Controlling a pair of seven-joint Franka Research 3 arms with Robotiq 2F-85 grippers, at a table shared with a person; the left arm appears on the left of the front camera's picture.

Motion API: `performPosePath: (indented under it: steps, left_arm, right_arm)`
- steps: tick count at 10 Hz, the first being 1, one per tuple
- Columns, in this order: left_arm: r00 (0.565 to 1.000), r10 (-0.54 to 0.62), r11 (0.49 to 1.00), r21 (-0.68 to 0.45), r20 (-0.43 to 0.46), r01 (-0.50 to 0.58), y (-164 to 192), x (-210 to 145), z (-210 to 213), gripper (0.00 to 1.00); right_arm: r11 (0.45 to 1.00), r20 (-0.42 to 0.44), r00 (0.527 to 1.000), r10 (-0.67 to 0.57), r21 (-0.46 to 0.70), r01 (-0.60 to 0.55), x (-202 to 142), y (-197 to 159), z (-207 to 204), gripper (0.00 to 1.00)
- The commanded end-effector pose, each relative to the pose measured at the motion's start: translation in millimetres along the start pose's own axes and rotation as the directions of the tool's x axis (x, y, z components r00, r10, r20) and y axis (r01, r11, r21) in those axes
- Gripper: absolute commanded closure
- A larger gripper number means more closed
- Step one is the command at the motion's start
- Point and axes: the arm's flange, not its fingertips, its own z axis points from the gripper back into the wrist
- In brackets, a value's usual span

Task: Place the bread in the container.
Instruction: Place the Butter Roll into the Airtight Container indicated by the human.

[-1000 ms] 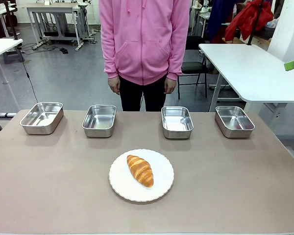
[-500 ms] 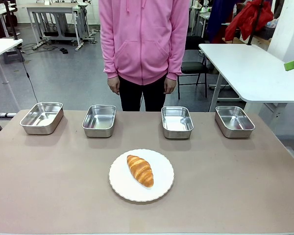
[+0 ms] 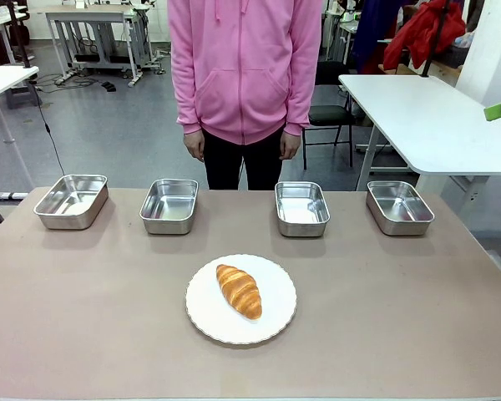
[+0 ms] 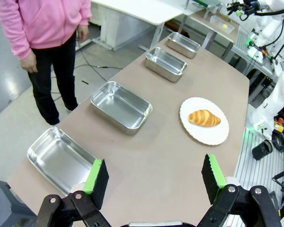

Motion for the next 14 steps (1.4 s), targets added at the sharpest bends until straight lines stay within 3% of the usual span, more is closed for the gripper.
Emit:
performPosePath:
  steps: [1,14]
  left_arm:
    - [1.0,-0.007,1.0,-0.001,0.001,0.007,-0.1,-0.3,0.1,0.0]
    - [1.0,-0.007,1.0,-0.001,0.001,0.007,-0.1,-0.3,0.1,0.0]
  right_arm:
    - [1.0,0.022,1.0,0.006,0.014,-0.007,1.7,-0.3,-0.5,0.0]
    - [1.0,0.022,1.0,0.006,0.014,-0.007,1.7,-0.3,-0.5,0.0]
